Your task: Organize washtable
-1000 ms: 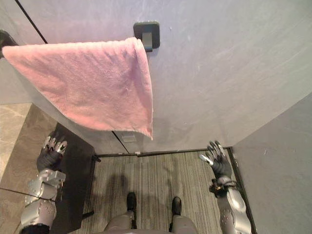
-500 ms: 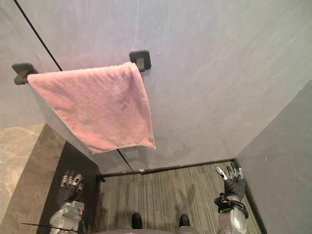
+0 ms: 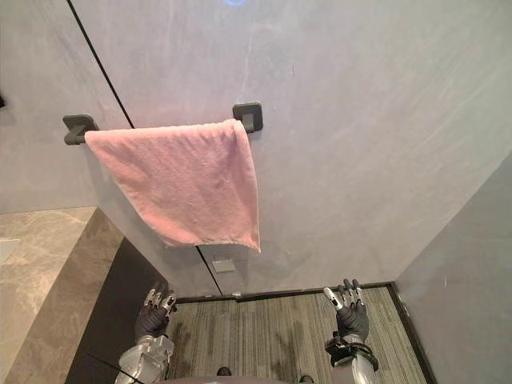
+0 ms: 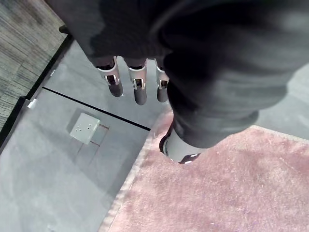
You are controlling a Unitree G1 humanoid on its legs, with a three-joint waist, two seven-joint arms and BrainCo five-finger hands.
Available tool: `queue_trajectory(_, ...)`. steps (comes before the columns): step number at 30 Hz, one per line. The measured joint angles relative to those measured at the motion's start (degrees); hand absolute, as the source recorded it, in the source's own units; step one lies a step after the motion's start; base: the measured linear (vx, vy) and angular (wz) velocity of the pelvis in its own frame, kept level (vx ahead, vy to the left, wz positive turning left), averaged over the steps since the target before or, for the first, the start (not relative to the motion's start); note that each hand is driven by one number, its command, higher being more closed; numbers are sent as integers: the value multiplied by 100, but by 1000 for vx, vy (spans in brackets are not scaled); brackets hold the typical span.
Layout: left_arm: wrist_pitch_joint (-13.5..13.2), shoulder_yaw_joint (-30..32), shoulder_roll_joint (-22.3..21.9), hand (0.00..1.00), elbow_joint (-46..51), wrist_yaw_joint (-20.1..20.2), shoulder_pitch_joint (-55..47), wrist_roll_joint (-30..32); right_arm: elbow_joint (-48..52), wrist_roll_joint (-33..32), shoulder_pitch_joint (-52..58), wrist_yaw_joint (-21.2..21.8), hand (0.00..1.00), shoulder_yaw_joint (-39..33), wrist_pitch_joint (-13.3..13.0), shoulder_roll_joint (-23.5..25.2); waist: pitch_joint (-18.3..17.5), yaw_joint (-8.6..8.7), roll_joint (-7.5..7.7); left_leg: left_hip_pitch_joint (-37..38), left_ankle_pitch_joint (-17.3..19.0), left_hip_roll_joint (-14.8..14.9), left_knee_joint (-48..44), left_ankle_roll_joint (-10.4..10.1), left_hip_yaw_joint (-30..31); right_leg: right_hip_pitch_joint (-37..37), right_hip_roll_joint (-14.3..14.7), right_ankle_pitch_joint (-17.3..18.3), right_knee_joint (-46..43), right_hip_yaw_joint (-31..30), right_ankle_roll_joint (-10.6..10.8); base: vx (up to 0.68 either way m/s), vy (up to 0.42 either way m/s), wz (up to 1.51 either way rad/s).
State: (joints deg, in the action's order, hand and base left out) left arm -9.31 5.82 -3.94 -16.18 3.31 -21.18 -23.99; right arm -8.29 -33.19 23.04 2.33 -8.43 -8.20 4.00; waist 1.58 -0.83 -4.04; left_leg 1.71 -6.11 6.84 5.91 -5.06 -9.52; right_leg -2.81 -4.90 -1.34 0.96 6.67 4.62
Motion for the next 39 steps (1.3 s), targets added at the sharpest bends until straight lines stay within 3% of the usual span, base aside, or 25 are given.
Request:
queue_trajectory(20, 8, -652, 23, 0, -190, 236, -253, 12, -680, -1, -7, 26, 0, 265, -4, -52, -107, -6, 165, 101, 144, -92, 0, 22, -32, 71, -17, 265, -196, -67, 20, 22, 0, -1)
queue_trajectory(31, 10, -1031, 320, 0, -252, 508, -234, 116, -904, -1, -121, 34, 0, 264, -3, -83, -152, 5, 162, 114, 198, -78, -6, -2, -83, 102, -4, 343, -283, -161, -12, 76, -8, -3)
queue_trajectory(39, 10, -1076, 482, 0, -252, 557, -236, 115, -910, -1, -264, 35, 0, 263, -4, -104, -159, 14, 255, 159, 198, -86, -3, -1, -85, 94, -11, 343, -281, -162, -13, -1, 3, -1)
